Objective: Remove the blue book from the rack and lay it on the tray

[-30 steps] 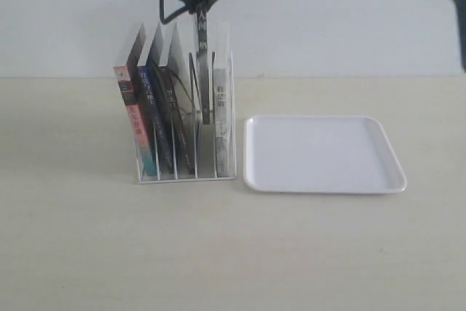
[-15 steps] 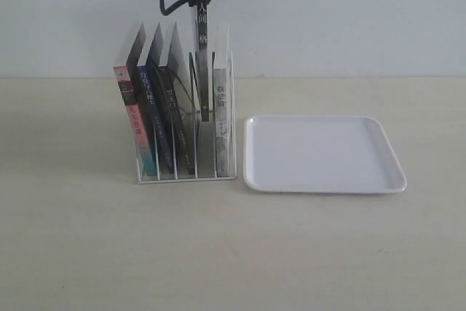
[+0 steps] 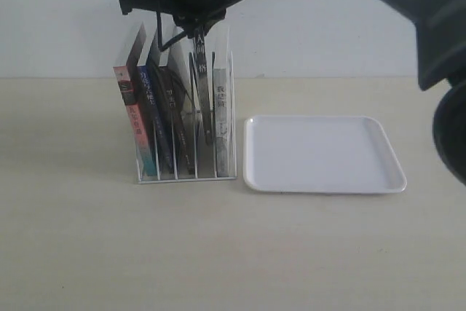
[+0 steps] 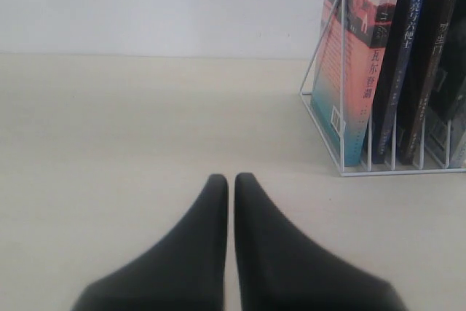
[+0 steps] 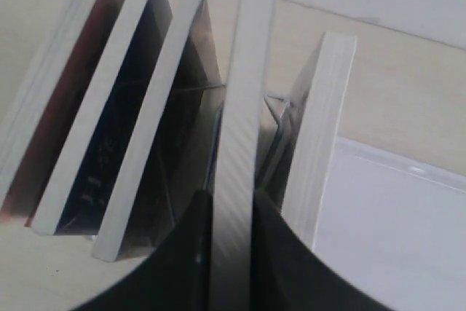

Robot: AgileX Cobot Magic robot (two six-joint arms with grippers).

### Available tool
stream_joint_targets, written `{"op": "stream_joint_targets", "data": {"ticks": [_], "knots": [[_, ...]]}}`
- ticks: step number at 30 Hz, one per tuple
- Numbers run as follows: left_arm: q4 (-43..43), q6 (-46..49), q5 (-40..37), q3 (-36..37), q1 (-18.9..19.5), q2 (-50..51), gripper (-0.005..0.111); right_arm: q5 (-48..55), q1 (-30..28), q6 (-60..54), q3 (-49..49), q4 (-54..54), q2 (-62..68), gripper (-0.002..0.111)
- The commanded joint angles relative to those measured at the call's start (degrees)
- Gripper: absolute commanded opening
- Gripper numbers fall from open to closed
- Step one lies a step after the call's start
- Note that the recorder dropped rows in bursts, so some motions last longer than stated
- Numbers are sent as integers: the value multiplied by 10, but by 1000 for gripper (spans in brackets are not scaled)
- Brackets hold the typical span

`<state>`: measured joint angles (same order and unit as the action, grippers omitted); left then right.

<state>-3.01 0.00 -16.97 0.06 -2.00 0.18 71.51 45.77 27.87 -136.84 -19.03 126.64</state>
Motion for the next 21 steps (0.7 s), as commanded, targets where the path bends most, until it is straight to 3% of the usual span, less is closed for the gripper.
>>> {"op": "stream_joint_targets", "data": {"ticks": [1, 6, 11, 12, 14, 16, 20, 21], "knots": [[-2, 0, 5, -1, 1, -2, 4, -15, -1, 3, -4, -18, 20, 0], [-2, 0, 5, -1, 1, -2, 4, -15, -1, 11, -4, -18, 23, 3], [-2, 0, 5, -1, 1, -2, 4, -15, -1, 8, -4, -18, 23, 42], [-2, 0, 5, -1, 1, -2, 4, -15, -1, 8, -4, -20, 19, 45], [-2, 0, 5, -1, 1, -2, 4, -15, -1, 8, -4, -23, 10, 42], [-2, 0, 5, -1, 1, -2, 4, -15, -1, 16, -4, -23, -7, 32], [-2, 0, 5, -1, 1, -2, 4, -15, 0, 7, -4, 19, -37, -1], [-2, 0, 5, -1, 1, -2, 4, -15, 0, -6, -4, 32, -40, 0]]}}
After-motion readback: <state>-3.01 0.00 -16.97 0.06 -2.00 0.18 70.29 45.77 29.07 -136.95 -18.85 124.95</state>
